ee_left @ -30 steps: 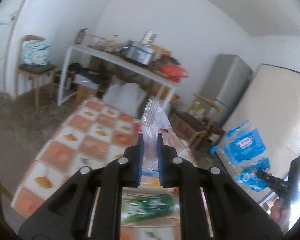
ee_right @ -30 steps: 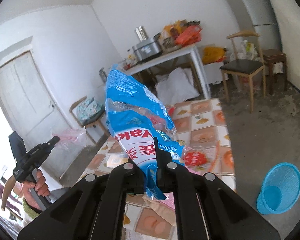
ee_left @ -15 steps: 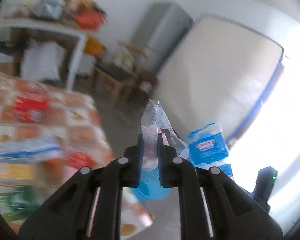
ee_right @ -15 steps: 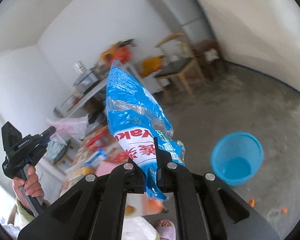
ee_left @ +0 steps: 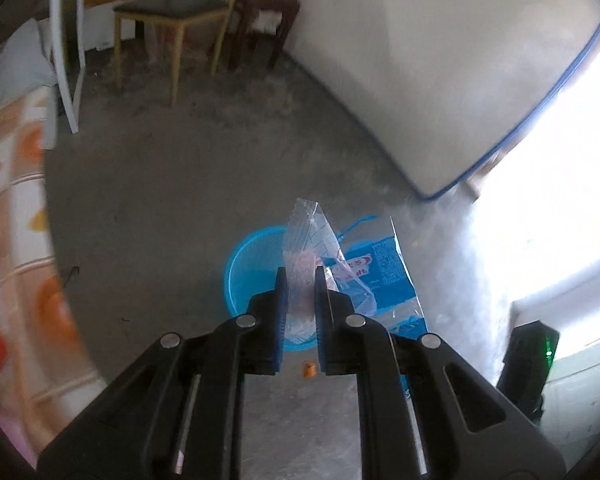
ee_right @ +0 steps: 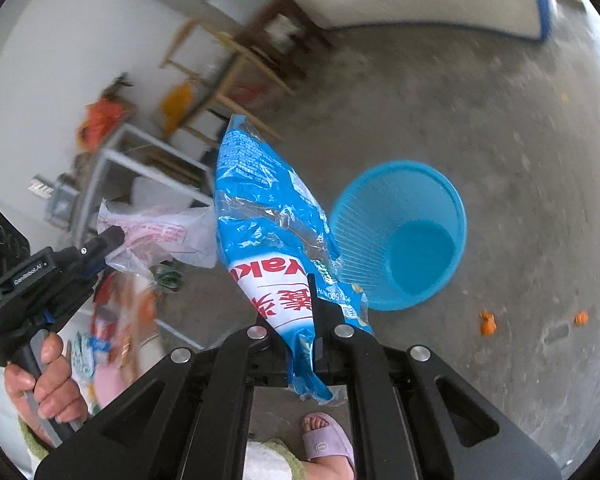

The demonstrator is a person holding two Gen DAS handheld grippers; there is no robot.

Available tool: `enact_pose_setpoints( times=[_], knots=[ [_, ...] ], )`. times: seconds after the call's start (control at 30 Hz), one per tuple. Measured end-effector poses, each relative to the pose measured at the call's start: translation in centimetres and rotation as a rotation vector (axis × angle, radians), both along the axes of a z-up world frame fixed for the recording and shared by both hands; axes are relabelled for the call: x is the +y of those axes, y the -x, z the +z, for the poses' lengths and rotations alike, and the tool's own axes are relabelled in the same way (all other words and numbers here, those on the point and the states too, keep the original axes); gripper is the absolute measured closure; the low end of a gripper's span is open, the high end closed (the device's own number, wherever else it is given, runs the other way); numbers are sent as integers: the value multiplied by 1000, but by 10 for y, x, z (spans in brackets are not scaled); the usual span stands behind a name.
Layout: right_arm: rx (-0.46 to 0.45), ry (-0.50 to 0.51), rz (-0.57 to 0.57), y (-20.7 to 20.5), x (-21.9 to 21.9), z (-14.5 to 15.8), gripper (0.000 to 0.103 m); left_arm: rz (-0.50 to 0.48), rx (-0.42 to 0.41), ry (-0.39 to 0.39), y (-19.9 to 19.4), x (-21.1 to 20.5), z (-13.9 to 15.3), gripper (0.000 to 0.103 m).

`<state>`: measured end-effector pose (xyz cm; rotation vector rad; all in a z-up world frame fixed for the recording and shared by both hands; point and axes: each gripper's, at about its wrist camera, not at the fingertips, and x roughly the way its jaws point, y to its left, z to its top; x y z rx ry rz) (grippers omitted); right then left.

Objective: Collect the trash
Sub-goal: 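Carry both bags over the blue wastebasket with both grippers, then open both grippers to drop the bags into the blue wastebasket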

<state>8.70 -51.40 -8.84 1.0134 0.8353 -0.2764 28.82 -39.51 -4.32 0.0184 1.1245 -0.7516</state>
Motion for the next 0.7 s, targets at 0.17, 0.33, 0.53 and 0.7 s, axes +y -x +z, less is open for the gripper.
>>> enact_pose_setpoints(
  times=[0.17, 0.33, 0.53, 0.7],
  knots=[
    [65, -52, -46, -26, -26, -38, 98, -3, 42, -119, -13, -52, -46, 92],
    [97, -121, -68, -47, -54, -74, 98, 13, 97, -194, -35, -78, -86, 91],
    [152, -144, -52, -71, -68, -107, 98, 9, 137, -255, -51, -96, -121, 89],
    [199, -155, -48, -88, -80, -136, 96, 22, 190, -245, -56, -92, -139, 79]
  ],
)
